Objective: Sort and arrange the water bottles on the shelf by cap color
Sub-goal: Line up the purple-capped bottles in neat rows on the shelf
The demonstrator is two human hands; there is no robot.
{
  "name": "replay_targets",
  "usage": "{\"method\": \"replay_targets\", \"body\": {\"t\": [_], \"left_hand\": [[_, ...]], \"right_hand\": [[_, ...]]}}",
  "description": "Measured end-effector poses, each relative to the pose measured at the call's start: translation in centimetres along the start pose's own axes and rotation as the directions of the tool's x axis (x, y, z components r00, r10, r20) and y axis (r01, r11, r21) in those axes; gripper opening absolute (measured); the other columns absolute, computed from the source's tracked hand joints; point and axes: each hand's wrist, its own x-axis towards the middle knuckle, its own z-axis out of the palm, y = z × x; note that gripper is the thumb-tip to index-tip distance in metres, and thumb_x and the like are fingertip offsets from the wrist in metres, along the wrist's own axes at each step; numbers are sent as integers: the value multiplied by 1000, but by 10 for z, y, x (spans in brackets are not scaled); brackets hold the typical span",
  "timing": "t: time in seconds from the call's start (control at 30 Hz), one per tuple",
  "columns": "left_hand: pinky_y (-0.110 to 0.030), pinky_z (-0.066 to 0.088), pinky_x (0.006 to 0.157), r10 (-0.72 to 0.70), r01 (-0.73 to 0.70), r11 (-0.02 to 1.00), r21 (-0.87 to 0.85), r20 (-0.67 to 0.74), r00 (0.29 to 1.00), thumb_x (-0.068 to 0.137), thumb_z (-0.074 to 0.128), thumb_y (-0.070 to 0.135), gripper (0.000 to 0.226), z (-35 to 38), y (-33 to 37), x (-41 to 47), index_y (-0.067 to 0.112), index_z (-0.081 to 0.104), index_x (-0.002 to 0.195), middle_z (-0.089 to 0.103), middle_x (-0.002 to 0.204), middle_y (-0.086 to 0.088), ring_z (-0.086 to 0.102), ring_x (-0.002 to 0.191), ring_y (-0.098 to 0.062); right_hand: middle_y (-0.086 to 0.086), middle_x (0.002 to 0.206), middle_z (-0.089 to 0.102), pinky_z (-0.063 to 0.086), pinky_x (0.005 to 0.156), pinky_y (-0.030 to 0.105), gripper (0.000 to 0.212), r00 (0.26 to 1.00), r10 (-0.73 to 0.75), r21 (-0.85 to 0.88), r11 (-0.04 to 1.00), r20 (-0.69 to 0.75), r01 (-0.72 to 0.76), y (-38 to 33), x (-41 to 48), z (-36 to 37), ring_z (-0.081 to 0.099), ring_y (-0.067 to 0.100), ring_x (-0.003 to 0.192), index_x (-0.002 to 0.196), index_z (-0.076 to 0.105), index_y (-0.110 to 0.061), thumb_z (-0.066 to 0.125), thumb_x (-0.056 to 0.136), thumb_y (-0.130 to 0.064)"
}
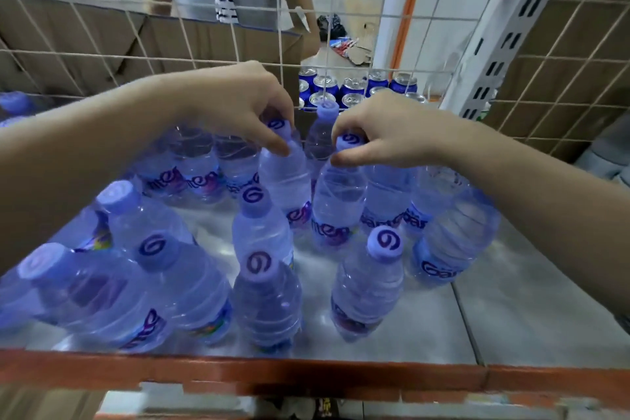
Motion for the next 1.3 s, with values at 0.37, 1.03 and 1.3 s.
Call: {"method": "replay_targets", "body": {"t": [0.37, 1.03, 1.3], "left_hand": [[-6, 33, 57, 104, -105, 994, -10, -28, 994, 71, 70, 61, 50, 22, -22, 9, 21, 73, 101, 57, 59, 26, 53, 65, 13], [-26, 44, 64, 26, -16, 994, 106, -90, 996, 76, 74, 51, 44, 26, 0, 11, 21, 70, 109, 59, 60, 16, 55, 62, -4], [-31, 32, 60, -97, 122, 984, 131, -181, 979, 69, 59, 71, 58, 39, 8, 17, 14, 57, 78, 54, 64, 2, 49, 64, -22]], "right_hand": [[-19, 61, 53, 38, 63, 26, 23, 991, 82, -41, 996, 102, -78, 9, 26, 1, 51, -4, 60, 97, 73, -20, 75, 79, -34], [-13, 65, 47, 29, 59, 29, 34, 997, 78, -98, 992, -22, -80, 14, 8, 10, 45, 15, 66, 94, 70, -13, 67, 86, -46], [-3, 91, 62, 34, 72, 26, 30, 997, 50, -55, 997, -59, -53, 21, 4, 13, 45, 10, 80, 112, 70, -16, 71, 85, -29]]}}
